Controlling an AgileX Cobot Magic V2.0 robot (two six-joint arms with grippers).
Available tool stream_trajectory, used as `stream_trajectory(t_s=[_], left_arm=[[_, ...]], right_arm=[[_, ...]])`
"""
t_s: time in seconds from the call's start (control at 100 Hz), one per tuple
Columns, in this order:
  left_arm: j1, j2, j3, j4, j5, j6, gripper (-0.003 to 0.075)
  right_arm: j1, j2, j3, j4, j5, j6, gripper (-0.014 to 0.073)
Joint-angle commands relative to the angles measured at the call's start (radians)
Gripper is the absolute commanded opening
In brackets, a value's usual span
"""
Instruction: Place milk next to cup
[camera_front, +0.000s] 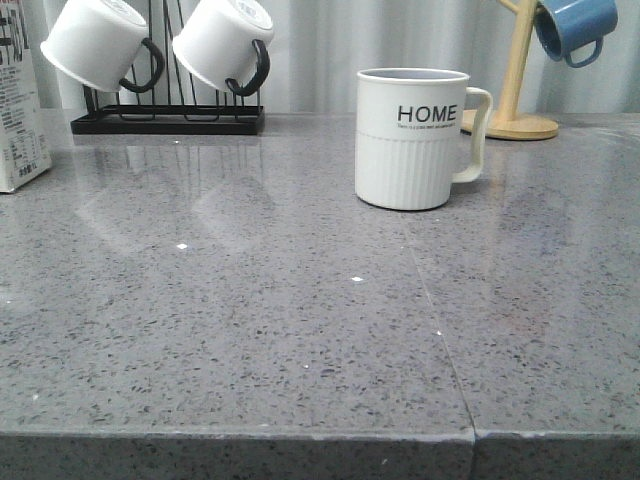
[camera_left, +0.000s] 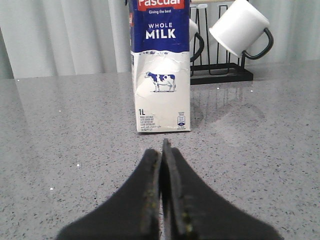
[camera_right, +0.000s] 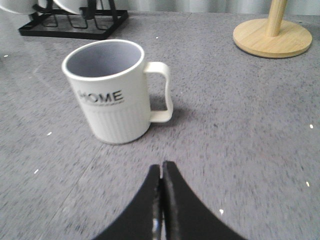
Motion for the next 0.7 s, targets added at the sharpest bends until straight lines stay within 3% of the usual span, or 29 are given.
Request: stream_trajectory(t_s=[0.0,0.34,0.52,0.69], left_arm=[[0.001,-0.030,0.060,-0.001,-0.072,0.000,-0.0020],[0.004,-0.030,0.060,-0.001,-0.080,0.000,-0.0020],[0.004,-0.030,0.037,-0.003,-0.137,0.000,-0.0020],[0.004,-0.017,-0.109,-0.006,0.012,0.000,-0.0020]], right_arm=[[-0.004,-0.117,-0.025,-0.002,0.079,-0.004,-0.0066],[-0.004,-0.509,-0.025,-0.003,0.449,-0.004,-0.0066],[-0.004,-0.597,-0.025,-0.003,0.530,-0.004,-0.0066],[-0.004,-0.600,-0.025,-0.003,0.540,-0.004,-0.0066]])
